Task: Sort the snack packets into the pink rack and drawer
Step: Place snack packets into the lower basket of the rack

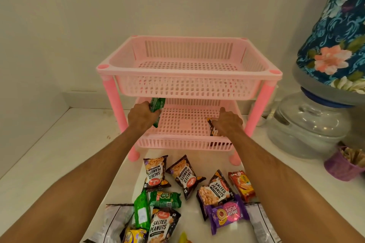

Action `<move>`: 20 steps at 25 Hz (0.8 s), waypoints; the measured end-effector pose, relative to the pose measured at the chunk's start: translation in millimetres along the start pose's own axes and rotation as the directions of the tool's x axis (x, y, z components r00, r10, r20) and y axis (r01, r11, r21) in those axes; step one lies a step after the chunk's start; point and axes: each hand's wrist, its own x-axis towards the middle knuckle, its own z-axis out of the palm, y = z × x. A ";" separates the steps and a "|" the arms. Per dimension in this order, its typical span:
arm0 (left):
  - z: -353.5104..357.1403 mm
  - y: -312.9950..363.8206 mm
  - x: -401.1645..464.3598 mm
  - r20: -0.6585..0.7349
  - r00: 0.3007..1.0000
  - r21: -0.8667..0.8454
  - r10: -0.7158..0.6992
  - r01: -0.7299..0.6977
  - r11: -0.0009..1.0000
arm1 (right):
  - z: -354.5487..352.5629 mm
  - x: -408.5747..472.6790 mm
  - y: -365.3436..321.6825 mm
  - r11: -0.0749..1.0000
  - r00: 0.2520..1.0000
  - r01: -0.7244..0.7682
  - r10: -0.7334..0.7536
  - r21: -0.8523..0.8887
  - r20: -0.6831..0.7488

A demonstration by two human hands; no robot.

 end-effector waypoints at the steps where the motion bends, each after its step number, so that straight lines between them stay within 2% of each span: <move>1: 2.6 -1.5 2.3 0.025 1.000 0.018 -0.018 0.018 1.000 | -2.8 -0.6 -1.0 0.999 1.000 -0.010 0.009 -0.043 -0.009; 3: 7.5 -2.8 6.7 0.068 0.995 0.045 -0.072 0.069 0.997 | -10.3 -1.1 -4.3 0.995 0.996 -0.001 -0.008 -0.104 -0.090; 5: 13.3 -4.5 9.3 0.109 0.988 0.104 -0.108 0.097 0.990 | -16.3 -3.7 -8.7 0.992 0.976 0.063 -0.085 -0.110 -0.203; 9: 23.2 -8.3 13.1 0.241 0.964 0.281 -0.112 0.041 0.959 | -25.7 -19.7 -21.7 0.973 0.903 0.224 -0.228 -0.056 -0.363; 15: 36.2 -9.7 7.4 0.299 0.943 0.304 -0.146 0.051 0.951 | -24.3 -57.1 -46.0 0.895 0.802 0.438 -0.433 -0.086 -0.412; 20: 26.0 -2.3 3.4 0.219 0.972 0.254 -0.083 0.025 0.967 | -8.8 -87.8 -58.8 0.793 0.718 0.598 -0.595 -0.119 -0.361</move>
